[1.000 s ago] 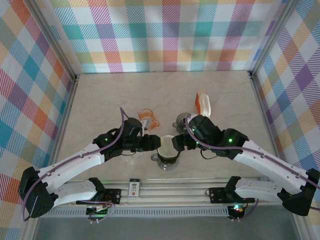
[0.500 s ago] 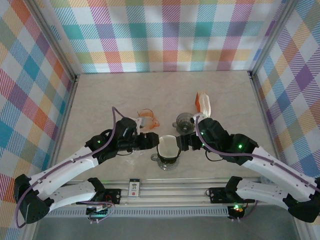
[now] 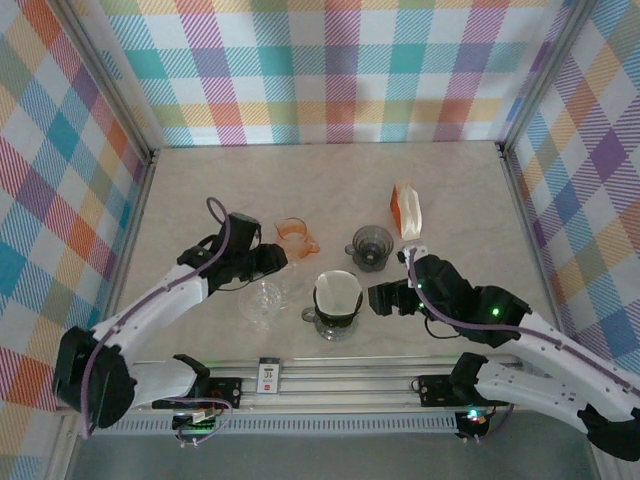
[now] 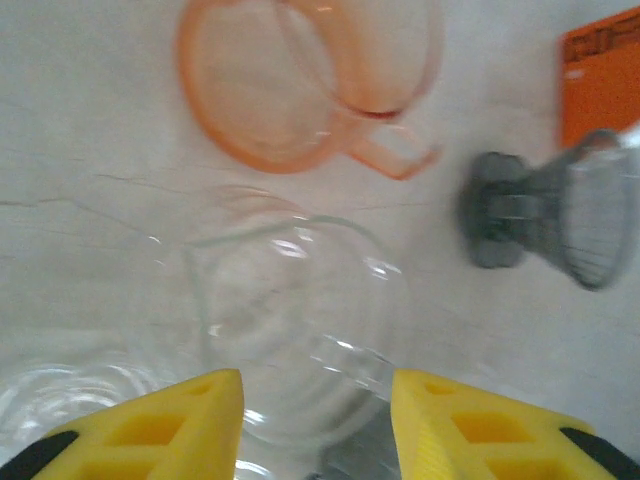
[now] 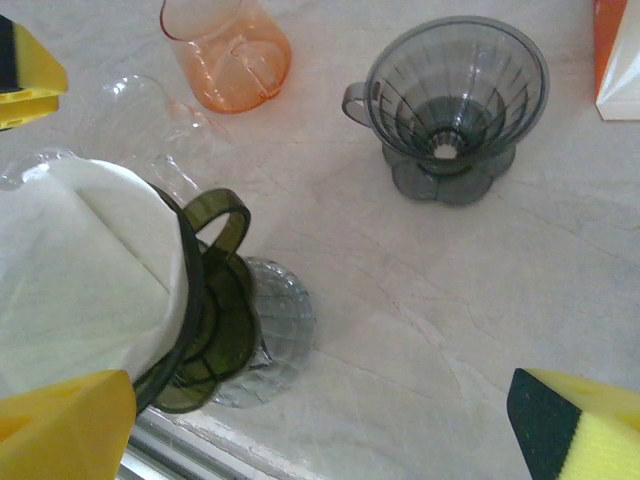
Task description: Place the coffee filter in the dripper
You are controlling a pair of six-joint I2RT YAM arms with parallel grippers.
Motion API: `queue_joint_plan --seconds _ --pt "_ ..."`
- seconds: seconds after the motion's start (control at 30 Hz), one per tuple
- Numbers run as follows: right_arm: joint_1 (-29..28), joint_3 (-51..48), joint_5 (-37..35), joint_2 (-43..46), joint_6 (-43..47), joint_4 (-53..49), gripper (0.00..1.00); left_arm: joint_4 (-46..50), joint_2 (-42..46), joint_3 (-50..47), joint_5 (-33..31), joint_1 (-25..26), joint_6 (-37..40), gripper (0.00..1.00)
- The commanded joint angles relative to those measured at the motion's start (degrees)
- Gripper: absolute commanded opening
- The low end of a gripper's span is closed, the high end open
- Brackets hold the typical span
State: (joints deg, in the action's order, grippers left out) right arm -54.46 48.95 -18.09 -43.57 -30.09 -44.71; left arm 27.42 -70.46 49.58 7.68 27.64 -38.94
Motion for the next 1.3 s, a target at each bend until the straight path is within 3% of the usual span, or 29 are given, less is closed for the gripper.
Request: queue_joint_plan --seconds 0.0,0.13,0.23,0.6,0.83,1.27 --pt "-0.39 -1.79 -0.96 2.59 -2.73 -2.52 0.97 2.18 -4.35 2.57 -3.65 -1.99 4.1 0.41" --pt "-0.39 -2.79 -1.34 4.86 -3.52 -4.3 0.97 0.37 -9.71 3.21 -2.63 -2.51 5.26 0.4" --pt "-0.39 -3.55 -1.27 5.76 -4.09 -5.41 0.97 1.43 -11.9 3.96 -3.88 -2.5 5.93 0.33" --pt "-0.39 -9.45 1.0 8.35 -6.77 -6.36 0.96 5.76 -11.15 5.96 -4.79 -2.5 5.71 0.12" --pt "-0.39 -13.98 6.1 6.93 -9.14 -2.66 0.94 9.93 -10.53 7.42 -4.15 -2.59 4.42 0.0" --pt "-0.39 -25.61 18.13 3.52 -10.82 14.76 0.86 13.2 -7.72 9.66 -5.46 -3.44 3.95 0.0"
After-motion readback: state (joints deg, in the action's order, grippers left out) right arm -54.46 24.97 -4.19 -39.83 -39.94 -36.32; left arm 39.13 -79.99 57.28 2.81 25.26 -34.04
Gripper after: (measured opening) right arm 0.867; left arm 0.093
